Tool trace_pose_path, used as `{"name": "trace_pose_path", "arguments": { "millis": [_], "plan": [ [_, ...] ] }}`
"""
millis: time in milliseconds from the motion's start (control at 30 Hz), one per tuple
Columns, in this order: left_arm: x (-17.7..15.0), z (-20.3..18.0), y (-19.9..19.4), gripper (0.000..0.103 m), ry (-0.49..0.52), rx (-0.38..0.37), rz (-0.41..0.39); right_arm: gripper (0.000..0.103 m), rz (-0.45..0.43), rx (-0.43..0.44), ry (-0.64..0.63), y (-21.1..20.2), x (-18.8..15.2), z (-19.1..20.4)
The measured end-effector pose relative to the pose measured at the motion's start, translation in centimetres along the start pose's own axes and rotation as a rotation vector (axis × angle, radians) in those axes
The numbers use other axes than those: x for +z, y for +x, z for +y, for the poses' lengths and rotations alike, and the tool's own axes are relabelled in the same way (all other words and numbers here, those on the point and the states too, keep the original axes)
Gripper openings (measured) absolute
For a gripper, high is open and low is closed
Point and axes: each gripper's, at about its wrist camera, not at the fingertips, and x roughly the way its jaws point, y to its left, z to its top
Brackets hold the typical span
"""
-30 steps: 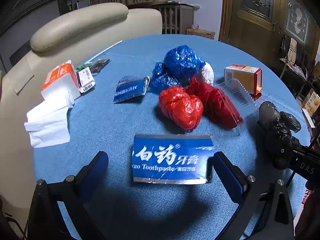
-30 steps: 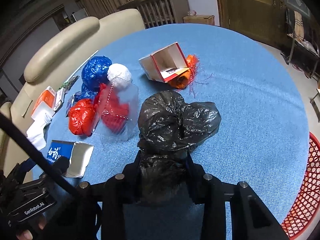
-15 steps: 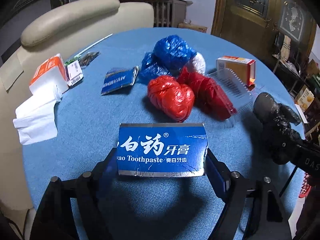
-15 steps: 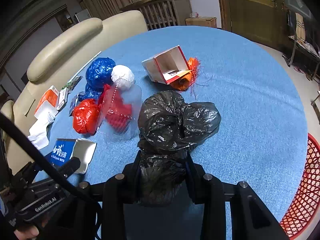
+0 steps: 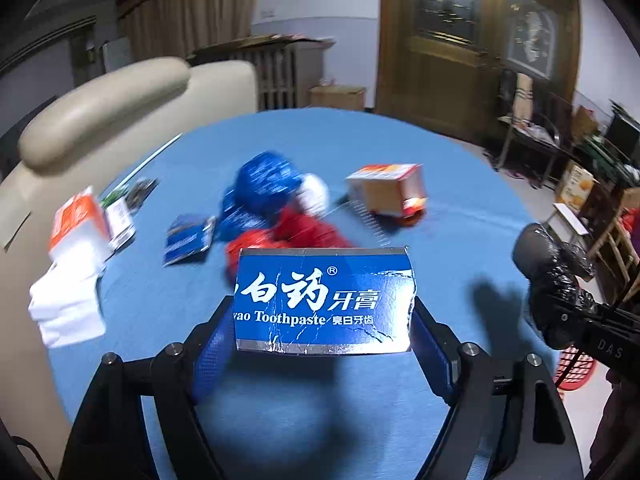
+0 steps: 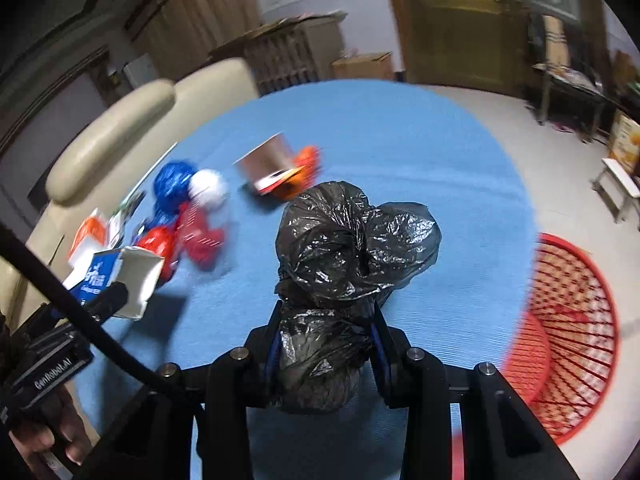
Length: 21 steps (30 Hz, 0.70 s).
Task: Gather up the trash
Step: 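Lift the black bag with the right gripper while the left gripper grasps the blue toothpaste carton, then drop the black bag and toothpaste carton into the red wastebasket with both grippers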
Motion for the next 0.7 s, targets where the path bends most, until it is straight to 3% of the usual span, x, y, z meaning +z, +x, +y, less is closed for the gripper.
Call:
{"name": "trace_pose_path", "arguments": {
  "millis": [200, 433, 467, 500, 533, 567, 700],
  "plan": [
    [1.4, -4.5, -0.5, 0.083, 0.062, -0.085, -0.023, 0.040, -0.050, -0.133, 0.102, -3.4, -0.9, -7.2],
    [2.5, -10.6, -0.7, 0.083, 0.153, -0.176, -0.042, 0.042, -0.007, -0.244, 0.203, -3.8, -2.3, -14.2],
    [2.6, -11.6, -0.6, 0.083, 0.167, -0.191, -0.043, 0.049, 0.006, -0.256, 0.209, -3.5, -2.4, -14.5],
    [2.8, -12.4, -0.5, 0.083, 0.178, -0.201, -0.040, 0.067, 0.019, -0.258, 0.213, -3.2, -2.4, -15.0],
    [2.8, -13.1, -0.4, 0.083, 0.187, -0.213, -0.037, 0.075, 0.041, -0.264, 0.222, -2.7, -2.4, -15.6],
    [2.9, -14.2, -0.2, 0.083, 0.203, -0.233, -0.032, 0.079, 0.044, -0.267, 0.228, -2.6, -2.6, -16.3],
    [2.8, -17.1, -0.1, 0.083, 0.247, -0.285, -0.022, 0.079, 0.011, -0.280, 0.270, -3.6, -3.1, -18.1]
  ]
}}
